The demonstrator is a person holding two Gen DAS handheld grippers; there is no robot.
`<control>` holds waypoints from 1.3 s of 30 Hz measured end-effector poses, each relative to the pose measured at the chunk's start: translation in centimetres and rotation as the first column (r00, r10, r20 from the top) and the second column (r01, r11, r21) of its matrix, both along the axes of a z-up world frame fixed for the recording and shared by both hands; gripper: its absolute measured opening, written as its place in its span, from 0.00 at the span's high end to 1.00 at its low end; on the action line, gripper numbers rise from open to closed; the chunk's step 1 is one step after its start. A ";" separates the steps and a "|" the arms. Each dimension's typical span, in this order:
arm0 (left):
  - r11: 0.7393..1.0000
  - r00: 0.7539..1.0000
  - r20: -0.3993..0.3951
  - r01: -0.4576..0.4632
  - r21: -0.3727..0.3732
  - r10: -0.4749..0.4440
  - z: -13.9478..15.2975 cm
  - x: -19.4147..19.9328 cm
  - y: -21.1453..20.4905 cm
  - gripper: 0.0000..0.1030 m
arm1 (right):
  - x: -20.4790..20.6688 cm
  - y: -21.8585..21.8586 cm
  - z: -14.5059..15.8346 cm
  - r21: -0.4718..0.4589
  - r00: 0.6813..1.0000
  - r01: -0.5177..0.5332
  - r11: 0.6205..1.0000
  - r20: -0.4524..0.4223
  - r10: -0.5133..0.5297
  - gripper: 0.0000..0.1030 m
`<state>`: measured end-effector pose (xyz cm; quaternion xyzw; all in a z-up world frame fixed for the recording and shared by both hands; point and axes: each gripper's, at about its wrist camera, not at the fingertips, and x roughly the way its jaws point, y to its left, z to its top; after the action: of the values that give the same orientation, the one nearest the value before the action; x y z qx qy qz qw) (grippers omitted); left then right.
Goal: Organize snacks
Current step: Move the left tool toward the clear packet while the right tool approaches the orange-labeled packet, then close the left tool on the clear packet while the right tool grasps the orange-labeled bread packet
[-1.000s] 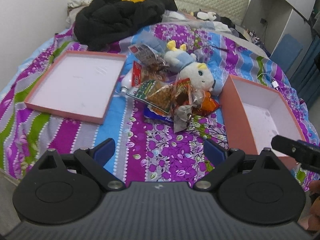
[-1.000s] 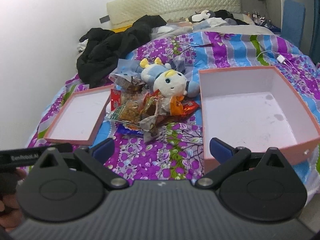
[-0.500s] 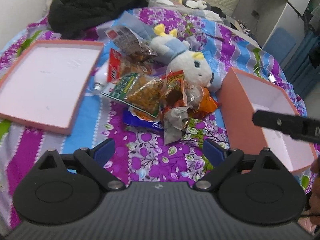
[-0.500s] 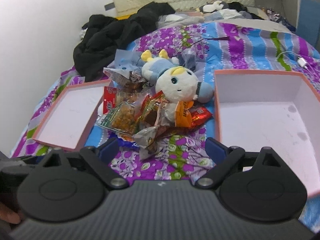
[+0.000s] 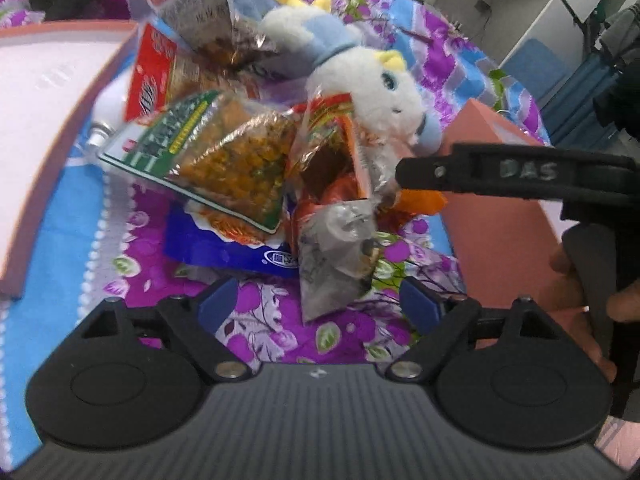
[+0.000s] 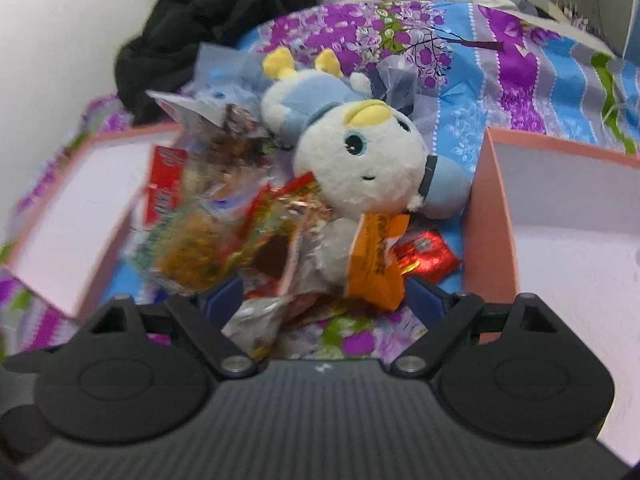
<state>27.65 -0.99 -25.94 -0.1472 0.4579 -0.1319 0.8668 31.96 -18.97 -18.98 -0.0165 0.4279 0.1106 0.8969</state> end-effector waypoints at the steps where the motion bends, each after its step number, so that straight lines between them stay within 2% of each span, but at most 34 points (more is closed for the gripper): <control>1: 1.000 1.000 -0.006 -0.001 -0.010 0.001 -0.5 0.4 0.0 0.15 | 0.7 0.3 -0.5 -0.019 1.000 -0.002 1.000 -0.002 0.002 0.13; 3: 0.999 1.000 -0.030 0.000 -0.042 -0.001 -1.8 1.6 -0.1 0.19 | 1.8 0.5 -1.4 -0.024 1.000 -0.013 1.000 -0.012 0.012 0.13; 6: 0.995 0.999 -0.044 0.012 -0.096 -0.017 -3.0 2.8 -0.3 0.20 | 3.3 0.7 -2.7 -0.036 0.999 -0.005 0.999 -0.037 0.003 0.13; 10: 0.996 0.999 -0.028 0.037 -0.080 -0.039 -3.9 3.9 -1.3 0.25 | 5.0 0.6 -4.2 0.006 0.997 0.001 1.000 -0.080 0.000 0.13; 13: 0.996 0.999 -0.018 0.027 -0.088 -0.028 -3.9 4.3 -1.5 0.32 | 5.6 0.4 -4.6 0.033 0.996 0.022 0.999 -0.092 -0.019 0.14; 15: 0.994 1.000 -0.018 0.021 -0.111 -0.023 -3.9 4.2 -1.3 0.40 | 5.7 0.2 -4.6 0.053 0.996 0.025 0.998 -0.092 -0.020 0.23; 18: 0.993 1.000 -0.022 0.010 -0.119 -0.013 -3.5 3.7 -1.2 0.46 | 5.5 0.1 -4.1 0.065 0.996 0.034 0.997 -0.090 -0.028 0.30; 23: 0.993 1.000 -0.024 -0.001 -0.115 -0.002 -2.6 2.6 -0.8 0.51 | 4.3 0.0 -3.0 0.058 0.998 0.024 0.998 -0.062 -0.020 0.37; 29: 0.994 1.000 -0.031 -0.002 -0.111 -0.002 -1.0 -0.1 -0.4 0.53 | 1.6 -0.5 -1.0 0.057 0.999 0.021 0.998 -0.026 -0.020 0.37; 39: 0.997 0.996 -0.077 -0.043 -0.071 0.037 1.2 -6.7 0.4 0.53 | -5.7 -0.8 1.7 0.080 1.000 0.011 0.997 -0.009 -0.010 0.37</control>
<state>20.95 -0.57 -24.79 -0.1925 0.4822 -0.1254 0.8454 26.29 -19.78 -17.33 0.0219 0.4269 0.1230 0.8956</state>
